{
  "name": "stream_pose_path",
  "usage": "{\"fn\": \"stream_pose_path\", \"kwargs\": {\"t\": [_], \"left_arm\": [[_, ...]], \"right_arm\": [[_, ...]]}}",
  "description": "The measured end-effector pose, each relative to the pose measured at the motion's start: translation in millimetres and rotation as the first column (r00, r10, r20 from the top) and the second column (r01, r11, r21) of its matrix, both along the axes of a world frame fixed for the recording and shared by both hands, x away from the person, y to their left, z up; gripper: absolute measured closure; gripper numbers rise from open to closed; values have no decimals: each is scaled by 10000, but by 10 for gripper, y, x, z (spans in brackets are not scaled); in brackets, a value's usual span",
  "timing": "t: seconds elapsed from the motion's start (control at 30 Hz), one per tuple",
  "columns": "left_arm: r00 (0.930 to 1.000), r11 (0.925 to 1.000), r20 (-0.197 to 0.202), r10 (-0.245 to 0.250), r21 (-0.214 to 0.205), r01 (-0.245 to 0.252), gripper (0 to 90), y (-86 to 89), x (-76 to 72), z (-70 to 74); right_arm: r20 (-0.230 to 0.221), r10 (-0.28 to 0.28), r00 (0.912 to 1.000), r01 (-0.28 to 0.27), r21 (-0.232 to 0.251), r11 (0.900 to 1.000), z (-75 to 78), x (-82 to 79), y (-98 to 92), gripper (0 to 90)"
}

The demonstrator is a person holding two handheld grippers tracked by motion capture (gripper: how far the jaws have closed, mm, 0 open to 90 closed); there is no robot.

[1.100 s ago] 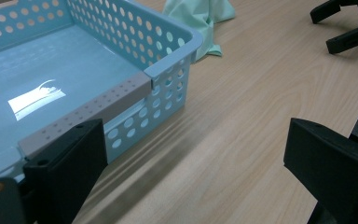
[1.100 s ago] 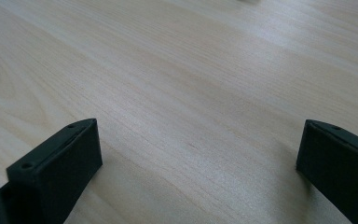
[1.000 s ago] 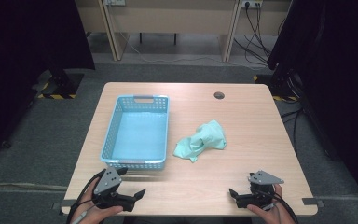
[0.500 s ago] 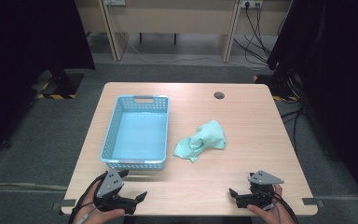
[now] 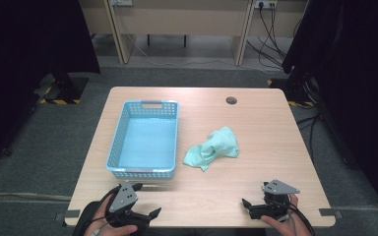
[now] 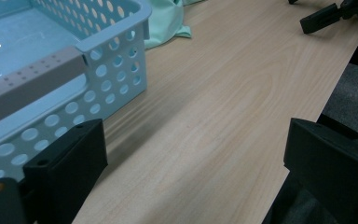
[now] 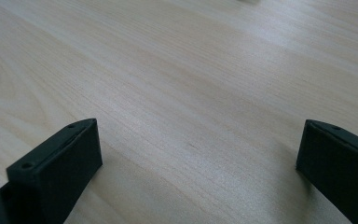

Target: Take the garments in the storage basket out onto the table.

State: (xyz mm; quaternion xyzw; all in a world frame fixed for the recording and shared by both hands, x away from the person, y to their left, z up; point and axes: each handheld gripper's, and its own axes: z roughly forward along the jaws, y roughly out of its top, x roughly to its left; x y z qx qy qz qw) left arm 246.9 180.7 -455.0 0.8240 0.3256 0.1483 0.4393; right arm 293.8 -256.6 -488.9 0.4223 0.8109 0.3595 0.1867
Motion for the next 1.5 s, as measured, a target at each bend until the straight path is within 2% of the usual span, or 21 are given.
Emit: {"fn": "stream_pose_path", "kwargs": {"t": [0.13, 0.5, 1.07, 1.5], "left_arm": [[9999, 10000, -92, -81, 57, 82, 57, -24, -8, -28], [10000, 10000, 2, 37, -18, -37, 57, -1, -75, -39], [9998, 9994, 74, 169, -296, -167, 57, 46, -180, -46], [9998, 9993, 64, 195, -311, -192, 57, 48, -185, -54]], "right_arm": [[1, 0, 10000, 0, 0, 10000, 0, 0, 0, 2], [0, 0, 10000, 0, 0, 10000, 0, 0, 0, 2], [1, 0, 10000, 0, 0, 10000, 0, 0, 0, 2], [1, 0, 10000, 0, -1, 10000, 0, 0, 0, 2]]}}
